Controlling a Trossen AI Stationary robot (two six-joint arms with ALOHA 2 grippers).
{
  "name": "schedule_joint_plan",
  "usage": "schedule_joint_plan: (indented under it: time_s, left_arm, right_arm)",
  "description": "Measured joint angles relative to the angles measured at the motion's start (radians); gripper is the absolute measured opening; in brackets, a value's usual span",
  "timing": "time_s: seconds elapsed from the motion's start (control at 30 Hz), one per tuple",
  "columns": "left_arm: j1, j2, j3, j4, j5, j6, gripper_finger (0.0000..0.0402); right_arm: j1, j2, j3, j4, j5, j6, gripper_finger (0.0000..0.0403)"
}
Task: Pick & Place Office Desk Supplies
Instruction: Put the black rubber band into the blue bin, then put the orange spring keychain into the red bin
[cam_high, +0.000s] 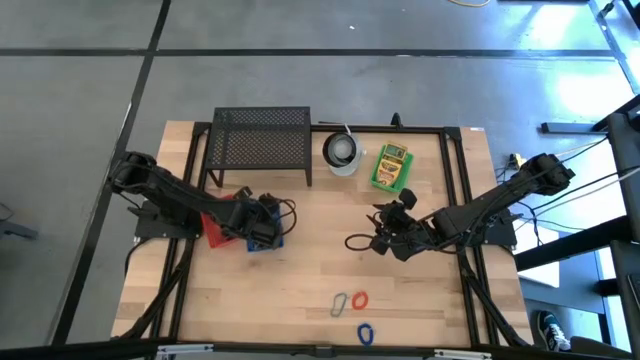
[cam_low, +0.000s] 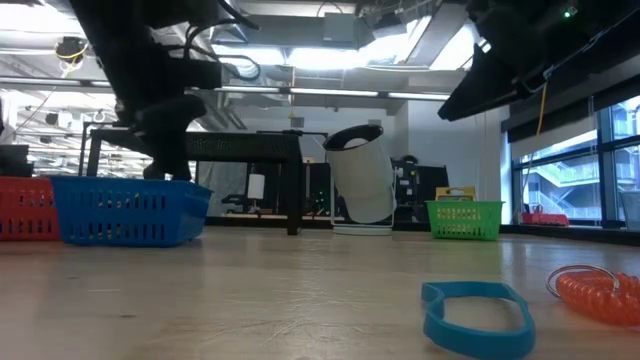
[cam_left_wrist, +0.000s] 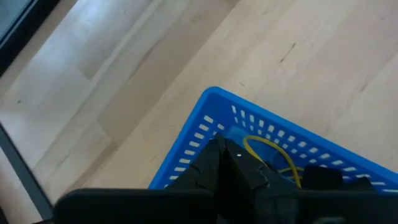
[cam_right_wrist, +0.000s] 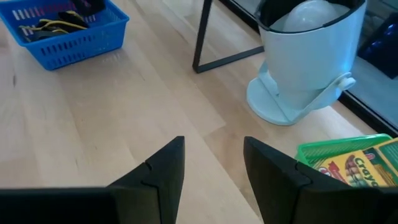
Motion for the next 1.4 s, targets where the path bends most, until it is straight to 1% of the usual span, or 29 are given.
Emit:
schedule_joint_plan:
  time_s: [0.1,0.17,0.43,0.57,0.7,0.9,1.0,1.13,1.27,1.4]
  left_arm:
    - [0.009,0.000,0.000,0.000,0.000,-0.022,0.0016]
    - [0.015,0.000,0.000,0.000,0.010,-0.034,0.0029]
    - [0.021,0.000,0.000,0.006,0.042,-0.054,0.0102]
    - [0.021,0.000,0.006,0.008,0.046,-0.054,0.0129]
    - [0.021,0.000,0.043,0.000,0.046,-0.017,0.0139]
    - [0.020,0.000,0.117,-0.029,0.046,0.034,0.0141]
    - [0.013,0.000,0.141,-0.009,0.075,0.030,0.0141]
    - [-0.009,0.000,0.148,0.060,0.129,0.036,0.0141]
    - [-0.044,0.000,0.148,0.143,0.132,0.091,0.0141]
    - [-0.079,0.000,0.148,0.227,0.125,0.138,0.0141]
  right_arm:
    - [-0.004,0.000,-0.001,0.000,0.001,0.002,0.0166]
    - [-0.004,0.000,-0.001,0.000,0.001,0.002,0.0166]
    - [-0.004,0.000,-0.001,0.000,-0.003,0.003,0.0166]
    - [-0.004,0.000,-0.001,0.000,-0.003,0.003,0.0166]
    - [-0.004,0.000,-0.001,0.000,-0.003,0.003,0.0166]
    - [-0.004,0.000,-0.001,0.001,-0.013,0.028,0.0166]
    - [-0.004,0.000,-0.001,0.002,-0.067,0.047,0.0166]
    - [-0.002,0.000,-0.001,0.008,-0.193,0.041,0.0166]
    - [0.015,0.000,-0.002,0.008,-0.306,-0.029,0.0166]
    - [0.034,0.000,-0.002,0.049,-0.384,-0.069,0.0166]
